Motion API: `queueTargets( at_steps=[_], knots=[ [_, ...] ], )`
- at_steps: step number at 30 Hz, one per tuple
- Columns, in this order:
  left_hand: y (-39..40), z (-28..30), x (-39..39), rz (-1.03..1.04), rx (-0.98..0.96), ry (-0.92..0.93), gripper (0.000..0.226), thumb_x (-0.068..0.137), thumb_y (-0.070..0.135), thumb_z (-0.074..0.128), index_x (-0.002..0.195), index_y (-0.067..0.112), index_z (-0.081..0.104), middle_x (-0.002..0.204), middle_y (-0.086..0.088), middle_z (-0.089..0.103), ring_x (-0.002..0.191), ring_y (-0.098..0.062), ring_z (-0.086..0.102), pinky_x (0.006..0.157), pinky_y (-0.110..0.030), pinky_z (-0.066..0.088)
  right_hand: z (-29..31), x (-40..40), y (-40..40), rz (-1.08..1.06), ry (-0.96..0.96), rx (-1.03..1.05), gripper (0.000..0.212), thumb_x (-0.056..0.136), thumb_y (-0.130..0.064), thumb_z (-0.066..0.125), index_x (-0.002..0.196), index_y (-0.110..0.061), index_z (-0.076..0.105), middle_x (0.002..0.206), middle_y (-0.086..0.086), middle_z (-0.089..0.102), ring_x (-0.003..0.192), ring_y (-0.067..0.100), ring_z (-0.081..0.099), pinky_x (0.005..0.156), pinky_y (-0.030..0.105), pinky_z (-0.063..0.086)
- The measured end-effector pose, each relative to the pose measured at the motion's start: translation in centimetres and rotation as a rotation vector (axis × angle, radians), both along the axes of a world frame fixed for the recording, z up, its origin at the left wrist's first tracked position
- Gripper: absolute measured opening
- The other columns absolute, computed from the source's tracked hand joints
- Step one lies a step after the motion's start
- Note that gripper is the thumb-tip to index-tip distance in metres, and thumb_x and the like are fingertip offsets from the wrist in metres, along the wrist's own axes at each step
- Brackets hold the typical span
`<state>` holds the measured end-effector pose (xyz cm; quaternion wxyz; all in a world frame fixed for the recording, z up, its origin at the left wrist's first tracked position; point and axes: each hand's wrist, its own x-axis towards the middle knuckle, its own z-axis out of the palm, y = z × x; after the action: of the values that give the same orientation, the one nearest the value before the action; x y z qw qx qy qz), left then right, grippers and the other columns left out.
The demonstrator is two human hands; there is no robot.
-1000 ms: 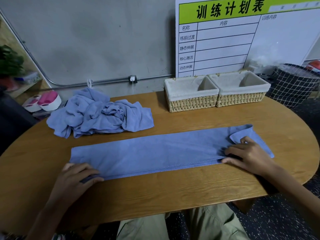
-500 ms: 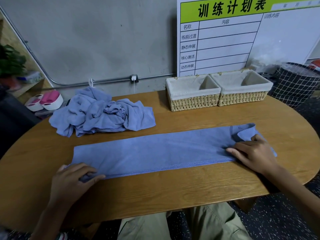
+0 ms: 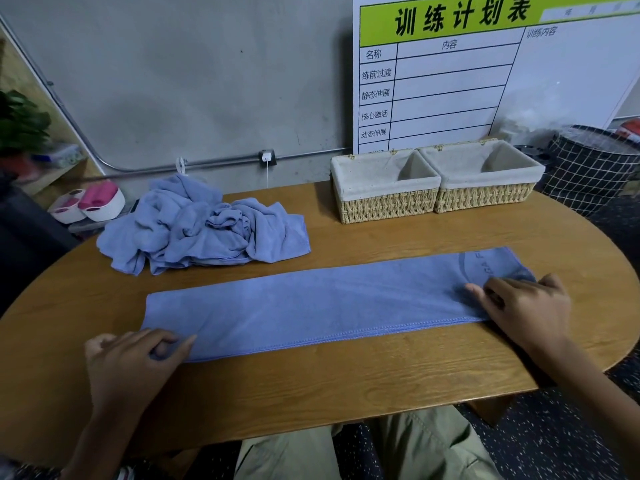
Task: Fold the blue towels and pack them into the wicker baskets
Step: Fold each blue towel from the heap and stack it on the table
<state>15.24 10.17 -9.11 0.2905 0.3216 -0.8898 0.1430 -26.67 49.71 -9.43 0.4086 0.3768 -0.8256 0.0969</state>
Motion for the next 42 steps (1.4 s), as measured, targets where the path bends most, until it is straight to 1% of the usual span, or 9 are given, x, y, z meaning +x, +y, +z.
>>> queueTargets(
  at_steps=[4, 7, 10, 12, 14, 20, 25, 36, 42],
  knots=[
    [0.1, -0.1, -0.2, -0.024, 0.043, 0.018, 0.051, 0.085, 0.061, 0.052, 0.068, 0.017, 0.073, 0.062, 0.004, 0.061, 0.056, -0.023, 0.062, 0.069, -0.031, 0.032, 0.1, 0.4, 0.4, -0.046, 0.031, -0.072, 0.048, 0.1, -0.044, 0.057, 0.059, -0.017, 0.055, 0.053, 0.004, 0.057, 0.049, 0.028, 0.055, 0.056, 0.037, 0.031],
    [0.7, 0.4, -1.9, -0.117, 0.137, 0.062, 0.049, 0.086, 0.058, 0.052, 0.084, 0.016, 0.076, 0.086, 0.002, 0.068, 0.072, -0.022, 0.065, 0.066, -0.031, 0.041, 0.3, 1.1, -1.3, 0.112, -0.033, -0.088, 0.043, 0.102, -0.042, 0.053, 0.069, -0.017, 0.064, 0.063, 0.002, 0.059, 0.058, 0.028, 0.055, 0.057, 0.037, 0.034],
    [1.0, 0.4, -4.7, -0.145, 0.511, 0.002, 0.06, 0.088, 0.063, 0.045, 0.124, 0.021, 0.068, 0.132, 0.001, 0.062, 0.12, -0.023, 0.058, 0.094, -0.046, 0.051, 0.2, 2.2, -4.8, 0.275, -0.288, 0.009, 0.034, 0.099, -0.047, 0.048, 0.099, -0.023, 0.072, 0.094, -0.002, 0.065, 0.082, 0.025, 0.058, 0.07, 0.039, 0.038],
    [0.9, -0.6, -5.7, -0.094, 0.604, -0.159, 0.077, 0.087, 0.073, 0.03, 0.147, 0.028, 0.049, 0.157, 0.001, 0.04, 0.145, -0.023, 0.035, 0.115, -0.054, 0.033, -0.3, 2.5, -6.4, 0.305, -0.518, 0.128, 0.047, 0.096, -0.058, 0.04, 0.125, -0.03, 0.064, 0.125, -0.005, 0.061, 0.109, 0.022, 0.056, 0.087, 0.042, 0.041],
    [0.5, -1.4, -5.9, -0.057, 0.579, -0.303, 0.087, 0.082, 0.081, 0.012, 0.155, 0.037, 0.032, 0.166, 0.005, 0.021, 0.153, -0.023, 0.017, 0.12, -0.056, 0.017, -1.0, 2.2, -6.8, 0.278, -0.654, 0.25, 0.065, 0.094, -0.07, 0.024, 0.141, -0.036, 0.051, 0.147, -0.008, 0.048, 0.134, 0.019, 0.044, 0.107, 0.042, 0.034],
    [0.1, -0.9, -5.6, 0.038, 0.607, -0.432, 0.104, 0.067, 0.094, -0.006, 0.157, 0.046, 0.011, 0.168, 0.012, -0.003, 0.155, -0.025, -0.002, 0.119, -0.06, 0.007, -0.5, 0.9, -5.6, 0.19, -0.822, 0.413, 0.093, 0.075, -0.091, -0.004, 0.154, -0.048, 0.022, 0.165, -0.018, 0.011, 0.153, 0.01, 0.004, 0.123, 0.042, 0.005],
    [1.9, -0.3, -10.4, -0.018, 0.601, -0.366, 0.081, 0.083, 0.079, 0.008, 0.157, 0.046, 0.014, 0.168, 0.013, -0.003, 0.155, -0.022, -0.003, 0.12, -0.061, 0.006, 0.9, 2.7, -9.4, 0.215, -0.796, 0.406, 0.103, 0.071, -0.091, -0.01, 0.154, -0.043, 0.026, 0.164, -0.017, 0.016, 0.152, 0.014, 0.011, 0.118, 0.043, 0.011],
    [1.5, -0.8, -10.9, 0.003, 0.573, -0.445, 0.096, 0.071, 0.084, -0.007, 0.158, 0.046, 0.005, 0.168, 0.012, -0.008, 0.155, -0.025, -0.006, 0.119, -0.063, 0.007, 0.6, 1.1, -9.7, 0.169, -0.811, 0.428, 0.099, 0.071, -0.089, -0.014, 0.156, -0.046, 0.012, 0.166, -0.016, 0.003, 0.154, 0.018, -0.002, 0.121, 0.049, 0.003],
    [5.5, -1.4, -14.2, -0.196, 0.544, -0.426, 0.096, 0.072, 0.09, -0.013, 0.156, 0.05, 0.009, 0.163, 0.023, -0.013, 0.154, -0.016, -0.014, 0.118, -0.065, 0.002, 0.9, 8.3, -14.1, 0.398, -0.798, 0.47, 0.088, 0.079, -0.078, -0.006, 0.156, -0.044, 0.019, 0.167, -0.014, 0.007, 0.154, 0.017, -0.001, 0.121, 0.045, 0.0]
  ],
)
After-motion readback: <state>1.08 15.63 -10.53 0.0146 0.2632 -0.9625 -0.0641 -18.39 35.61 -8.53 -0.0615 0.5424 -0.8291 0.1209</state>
